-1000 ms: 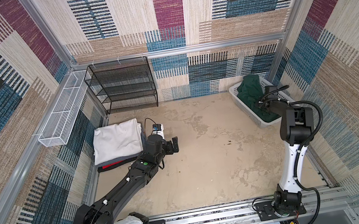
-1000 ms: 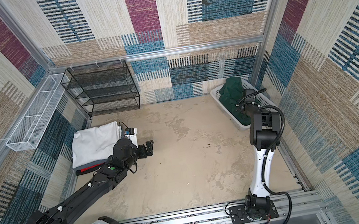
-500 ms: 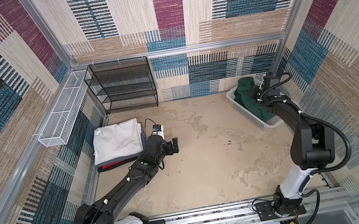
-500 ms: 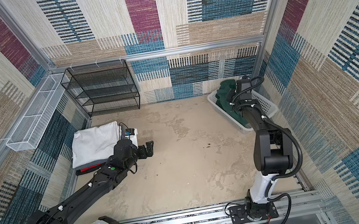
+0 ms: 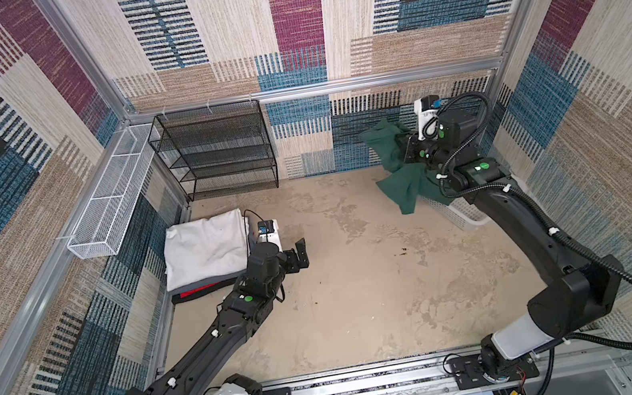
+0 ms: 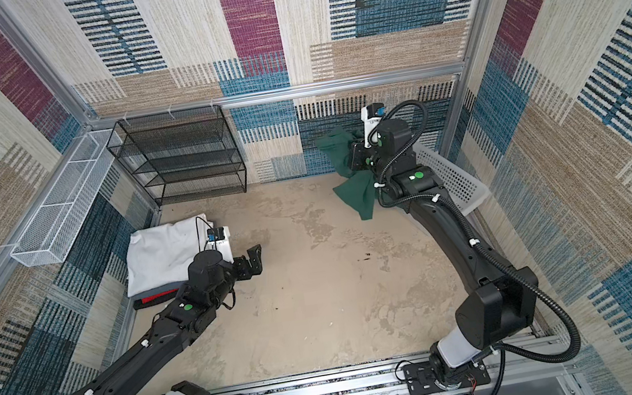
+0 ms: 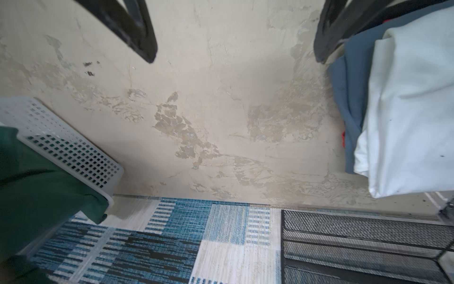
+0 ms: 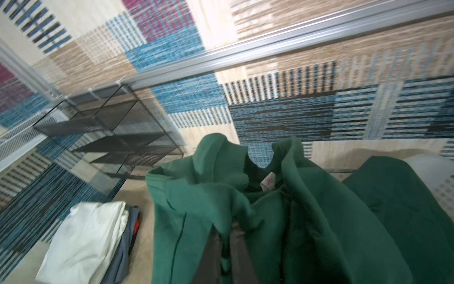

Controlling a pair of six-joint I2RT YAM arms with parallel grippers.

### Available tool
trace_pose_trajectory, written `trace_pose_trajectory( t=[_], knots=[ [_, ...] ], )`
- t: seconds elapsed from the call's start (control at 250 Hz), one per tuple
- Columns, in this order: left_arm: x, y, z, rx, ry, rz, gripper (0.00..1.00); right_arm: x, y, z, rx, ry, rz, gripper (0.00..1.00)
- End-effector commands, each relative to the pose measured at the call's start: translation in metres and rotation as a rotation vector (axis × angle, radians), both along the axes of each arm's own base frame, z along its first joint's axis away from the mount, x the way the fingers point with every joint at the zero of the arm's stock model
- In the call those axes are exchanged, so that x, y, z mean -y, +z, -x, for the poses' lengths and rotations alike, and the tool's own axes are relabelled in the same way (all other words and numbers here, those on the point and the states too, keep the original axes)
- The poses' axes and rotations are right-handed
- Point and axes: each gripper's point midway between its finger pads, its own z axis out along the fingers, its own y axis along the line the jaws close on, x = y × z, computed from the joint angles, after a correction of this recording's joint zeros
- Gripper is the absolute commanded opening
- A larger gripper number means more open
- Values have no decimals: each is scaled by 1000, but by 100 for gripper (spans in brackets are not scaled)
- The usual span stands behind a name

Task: Fold and stack the t-shirts
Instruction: 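Lift the green t-shirt out and drop it on the table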

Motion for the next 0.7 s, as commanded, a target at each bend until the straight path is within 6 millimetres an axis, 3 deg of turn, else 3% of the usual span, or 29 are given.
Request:
trace_pose_trajectory(
  t=[0.0, 0.088, 0.18, 0.332, 0.456, 0.62, 0.64, 0.696],
  knots=[
    [-23, 5, 5, 28, 117, 4, 100, -41, -23, 21, -83, 198, 3, 0],
    [-32, 9, 10, 45, 148, 5, 100, -63, -69, 18, -200, 217, 5, 0],
    [-40, 11, 15, 63, 177, 5, 100, -112, -125, 22, -309, 299, 100, 0],
    [-47, 12, 22, 58, 194, 1, 100, -184, -163, 32, -405, 514, 0, 0],
    [-53, 12, 29, 63, 216, 18, 100, -221, -192, 21, -433, 514, 54, 0],
    [-61, 12, 39, 75, 232, 37, 100, -273, -214, 15, -467, 616, 93, 0],
    [-62, 11, 41, 74, 232, 36, 100, -276, -215, 12, -468, 619, 93, 5],
    [-63, 8, 42, 69, 234, 34, 100, -276, -218, 0, -464, 592, 95, 31]
  ],
)
